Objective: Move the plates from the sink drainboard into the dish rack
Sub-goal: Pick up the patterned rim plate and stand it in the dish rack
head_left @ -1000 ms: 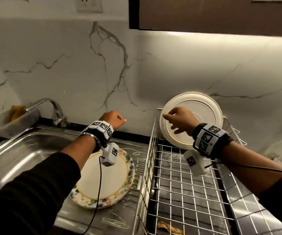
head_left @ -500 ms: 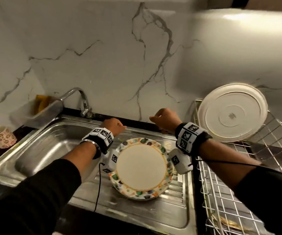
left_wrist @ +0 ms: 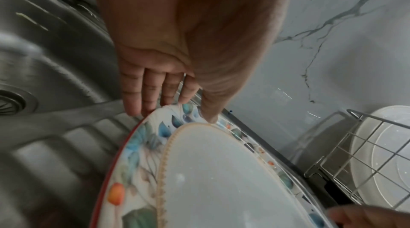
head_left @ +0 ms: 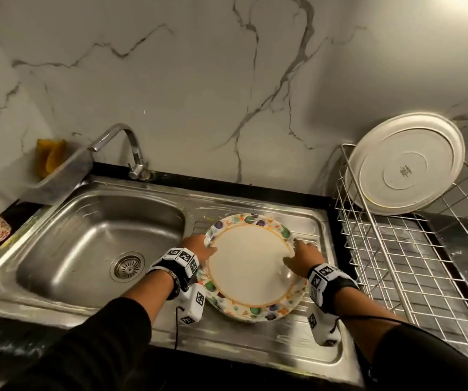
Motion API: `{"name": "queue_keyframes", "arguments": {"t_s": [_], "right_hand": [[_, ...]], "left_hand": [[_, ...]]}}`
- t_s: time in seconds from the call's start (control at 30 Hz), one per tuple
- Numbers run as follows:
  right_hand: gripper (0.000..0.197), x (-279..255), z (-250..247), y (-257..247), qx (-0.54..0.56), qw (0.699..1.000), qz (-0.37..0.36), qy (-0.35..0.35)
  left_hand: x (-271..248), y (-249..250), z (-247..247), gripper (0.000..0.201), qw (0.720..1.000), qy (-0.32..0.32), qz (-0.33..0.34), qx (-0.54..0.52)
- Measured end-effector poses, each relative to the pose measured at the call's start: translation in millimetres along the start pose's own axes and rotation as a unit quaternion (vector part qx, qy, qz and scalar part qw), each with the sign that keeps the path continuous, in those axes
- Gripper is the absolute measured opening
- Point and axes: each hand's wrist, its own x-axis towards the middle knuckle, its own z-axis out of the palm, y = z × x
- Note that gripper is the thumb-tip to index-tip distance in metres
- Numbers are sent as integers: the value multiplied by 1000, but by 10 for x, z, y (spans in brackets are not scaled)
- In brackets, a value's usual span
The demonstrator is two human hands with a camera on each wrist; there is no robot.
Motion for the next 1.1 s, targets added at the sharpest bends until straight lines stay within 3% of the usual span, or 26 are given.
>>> {"name": "queue_keyframes", "arguments": {"t_s": [0.17,0.37,0.47,0.63,0.83,0.97,1.1], "right_hand": [[63,37,187,146,59,997,50,-20],[36,41,114,65,97,987,125,-17],[39,102,149,145,164,976,144,0],[63,282,271,356,249,954,165,1],[47,87,186,326,271,944,187,4],[23,141,241,396,300,936,179,-35],[38,279,368,535,321,926,192,-47]], "left_hand": [[58,2,41,40,999,28,-30,-8],[60,-25,52,43,994,35,-68,-72],[62,-81,61,46,992,23,-81,-98],[44,-119,28,51,985,2,-96,-142],[51,-169,32,52,980,-13,-98,-175],[21,-226,16,56,968,-29,-132,-211],[-35,-294,-9,39,968,-19,-122,-219]]}}
